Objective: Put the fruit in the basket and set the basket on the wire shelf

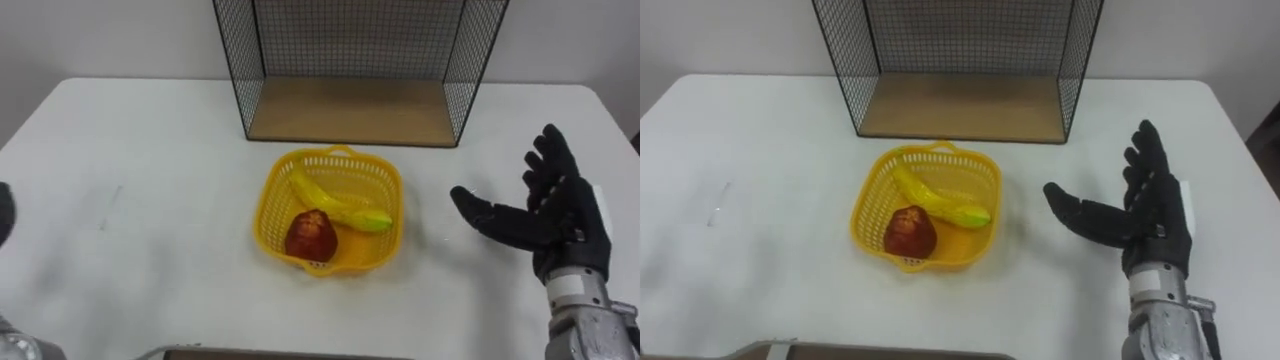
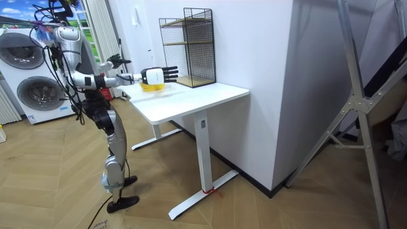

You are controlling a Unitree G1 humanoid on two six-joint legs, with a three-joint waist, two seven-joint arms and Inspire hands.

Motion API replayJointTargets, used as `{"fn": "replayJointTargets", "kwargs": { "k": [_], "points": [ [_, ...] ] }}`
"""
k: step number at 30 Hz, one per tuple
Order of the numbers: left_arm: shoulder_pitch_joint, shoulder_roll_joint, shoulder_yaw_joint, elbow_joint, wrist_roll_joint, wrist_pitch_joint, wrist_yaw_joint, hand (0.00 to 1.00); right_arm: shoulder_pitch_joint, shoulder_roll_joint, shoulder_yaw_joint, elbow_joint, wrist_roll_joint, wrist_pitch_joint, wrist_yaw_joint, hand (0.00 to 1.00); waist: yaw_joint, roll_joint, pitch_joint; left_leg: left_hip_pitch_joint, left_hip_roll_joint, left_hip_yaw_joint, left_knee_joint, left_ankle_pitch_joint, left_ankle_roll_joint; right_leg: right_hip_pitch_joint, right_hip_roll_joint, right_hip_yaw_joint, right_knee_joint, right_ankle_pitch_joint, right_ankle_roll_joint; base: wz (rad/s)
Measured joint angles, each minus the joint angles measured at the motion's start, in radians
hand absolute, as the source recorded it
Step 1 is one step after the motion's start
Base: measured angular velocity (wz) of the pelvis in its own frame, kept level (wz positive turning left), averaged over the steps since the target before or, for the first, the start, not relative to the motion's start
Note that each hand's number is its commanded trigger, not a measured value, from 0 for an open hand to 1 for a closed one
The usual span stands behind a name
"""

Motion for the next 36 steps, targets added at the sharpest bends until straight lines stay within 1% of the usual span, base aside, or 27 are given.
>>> {"fn": "replayJointTargets", "kwargs": {
  "k": [2,3,4,5,7,8,10,12,13,14,15,17,21,23,25,32,36],
  "points": [
    [-0.011,-0.005,-0.068,0.0,-0.05,-0.001,-0.094,0.0,-0.008,0.008,0.011,0.0,0.069,-0.001,0.016,0.0,0.001,-0.006,-0.0033,-0.001,0.002,0.015,0.0,0.0,0.0,-0.009,0.0,0.015,0.001,0.0,0.0,-0.18],
    [-0.013,-0.005,-0.084,0.001,-0.065,-0.001,-0.121,0.0,-0.011,0.012,0.014,0.001,0.088,-0.005,0.021,0.0,0.0,-0.006,-0.0035,0.0,0.002,0.017,0.001,0.0,0.0,-0.011,0.0,0.018,0.001,0.0,0.0,-0.17],
    [-0.015,-0.005,-0.115,0.006,-0.095,-0.001,-0.175,0.0,-0.013,0.018,0.021,0.009,0.109,-0.021,0.033,0.0,-0.007,-0.007,-0.0037,0.0,0.002,0.019,0.005,0.0,0.0,-0.012,-0.001,0.018,0.001,0.001,0.001,-0.04],
    [-0.012,-0.006,-0.137,0.007,-0.132,-0.001,-0.229,0.0,-0.018,0.02,0.032,0.026,0.121,-0.028,0.051,0.0,-0.018,-0.008,-0.0043,0.001,0.001,0.019,0.005,0.0,0.0,-0.012,-0.002,0.023,0.001,0.001,0.002,0.0],
    [-0.012,-0.005,-0.167,0.012,-0.191,-0.001,-0.295,0.0,-0.017,0.022,0.049,0.035,0.143,-0.027,0.07,0.0,-0.025,-0.008,-0.0043,0.002,0.002,0.021,0.005,0.0,0.001,-0.012,-0.003,0.027,0.0,0.001,0.002,-0.03],
    [-0.012,-0.005,-0.187,0.014,-0.228,-0.001,-0.324,0.0,-0.018,0.022,0.068,0.035,0.173,-0.027,0.082,0.0,-0.03,-0.008,-0.0043,0.003,0.003,0.024,0.004,0.001,0.001,-0.012,-0.003,0.025,0.0,0.001,0.002,-0.07],
    [-0.013,-0.006,-0.221,0.024,-0.256,-0.001,-0.366,0.0,-0.019,0.023,0.095,0.035,0.205,-0.027,0.106,0.0,-0.034,-0.008,-0.0043,0.008,0.007,0.027,0.001,0.001,0.001,-0.01,-0.003,0.025,0.0,0.001,0.002,-0.05],
    [-0.015,-0.006,-0.245,0.061,-0.263,0.0,-0.411,0.0,-0.02,0.026,0.115,0.038,0.22,-0.027,0.132,0.0,-0.039,-0.007,-0.0041,0.017,0.008,0.029,0.0,0.001,0.001,-0.003,-0.003,0.025,-0.001,0.001,0.002,0.0],
    [-0.014,-0.008,-0.254,0.093,-0.263,0.003,-0.436,0.0,-0.026,0.032,0.12,0.056,0.237,-0.028,0.154,0.0,-0.046,-0.009,-0.0033,0.026,0.01,0.038,-0.002,0.001,0.001,0.002,-0.003,0.028,-0.001,0.001,0.002,-0.09],
    [-0.014,-0.014,-0.256,0.112,-0.263,0.014,-0.456,0.0,-0.031,0.033,0.127,0.075,0.256,-0.027,0.163,0.0,-0.045,-0.012,-0.0037,0.027,0.013,0.043,-0.002,0.0,0.001,0.0,-0.001,0.035,0.0,0.001,0.002,-0.13],
    [-0.015,-0.019,-0.255,0.117,-0.264,0.017,-0.466,0.0,-0.033,0.034,0.13,0.077,0.264,-0.025,0.165,0.0,-0.045,-0.013,-0.0042,0.025,0.014,0.044,-0.002,0.0,0.001,-0.001,0.0,0.04,0.001,0.001,0.002,-0.13],
    [-0.015,-0.043,-0.256,0.142,-0.263,0.018,-0.506,0.0,-0.037,0.036,0.144,0.086,0.29,-0.025,0.173,0.0,-0.044,-0.013,-0.0037,0.022,0.017,0.05,-0.003,0.0,0.001,-0.008,0.002,0.047,0.005,0.002,0.001,-0.1],
    [-0.015,-0.066,-0.272,0.182,-0.271,0.021,-0.55,0.0,-0.045,0.043,0.152,0.125,0.301,-0.025,0.191,0.0,-0.044,-0.016,-0.0018,0.022,0.019,0.061,-0.004,0.0,0.001,-0.013,0.003,0.053,0.016,0.002,0.001,-0.07],
    [-0.015,-0.076,-0.282,0.202,-0.298,0.023,-0.578,0.0,-0.047,0.056,0.156,0.155,0.31,-0.025,0.193,0.0,-0.044,-0.019,-0.0014,0.021,0.019,0.06,-0.003,0.0,0.001,-0.013,0.003,0.055,0.017,0.003,0.0,-0.03],
    [-0.015,-0.082,-0.288,0.208,-0.304,0.031,-0.593,0.0,-0.048,0.062,0.157,0.17,0.321,-0.025,0.193,0.0,-0.044,-0.019,-0.0015,0.021,0.019,0.06,-0.001,0.0,0.001,-0.015,0.003,0.055,0.017,0.004,0.001,0.0],
    [-0.015,-0.083,-0.293,0.208,-0.321,0.058,-0.655,0.0,-0.054,0.062,0.179,0.19,0.323,-0.024,0.193,0.0,-0.045,-0.017,-0.0027,0.025,0.019,0.06,0.0,0.001,0.001,-0.016,0.003,0.057,0.017,0.004,0.0,0.0],
    [-0.015,-0.082,-0.307,0.208,-0.331,0.062,-0.67,0.0,-0.054,0.064,0.193,0.192,0.33,-0.021,0.196,0.0,-0.046,-0.016,-0.0038,0.024,0.019,0.061,0.003,0.001,0.001,-0.014,0.003,0.058,0.017,0.004,0.0,0.0]
  ]
}}
